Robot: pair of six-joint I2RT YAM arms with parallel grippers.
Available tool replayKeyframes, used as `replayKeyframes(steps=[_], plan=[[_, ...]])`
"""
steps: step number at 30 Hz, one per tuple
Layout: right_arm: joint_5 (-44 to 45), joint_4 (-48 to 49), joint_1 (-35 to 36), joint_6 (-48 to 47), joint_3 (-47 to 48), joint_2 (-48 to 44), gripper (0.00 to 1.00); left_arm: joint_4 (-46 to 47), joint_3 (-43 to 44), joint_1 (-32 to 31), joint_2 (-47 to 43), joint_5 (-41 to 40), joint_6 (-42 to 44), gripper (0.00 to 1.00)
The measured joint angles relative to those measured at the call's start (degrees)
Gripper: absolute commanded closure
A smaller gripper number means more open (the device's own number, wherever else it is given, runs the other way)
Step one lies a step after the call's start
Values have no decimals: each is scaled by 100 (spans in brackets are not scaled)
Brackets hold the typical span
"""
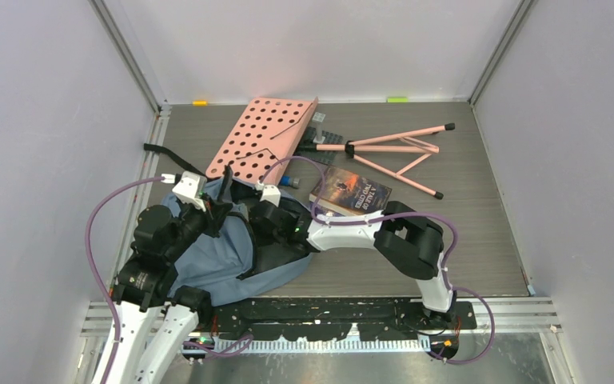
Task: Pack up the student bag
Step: Place the book in the student bag.
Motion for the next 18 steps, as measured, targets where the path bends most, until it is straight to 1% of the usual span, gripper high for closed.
replayKeyframes(steps=[8, 15, 17, 18], plan=[[-393, 374, 190, 114, 575, 542, 87, 7, 0, 0, 9, 0, 2, 100], [-494, 433, 210, 129, 629, 684, 84, -4, 0, 0, 11, 0, 2, 100], [-492, 428, 210, 103, 629, 684, 80, -4, 0, 0, 11, 0, 2, 100], [-490, 422, 210, 79, 629, 675, 74, -4, 0, 0, 11, 0, 2, 100]])
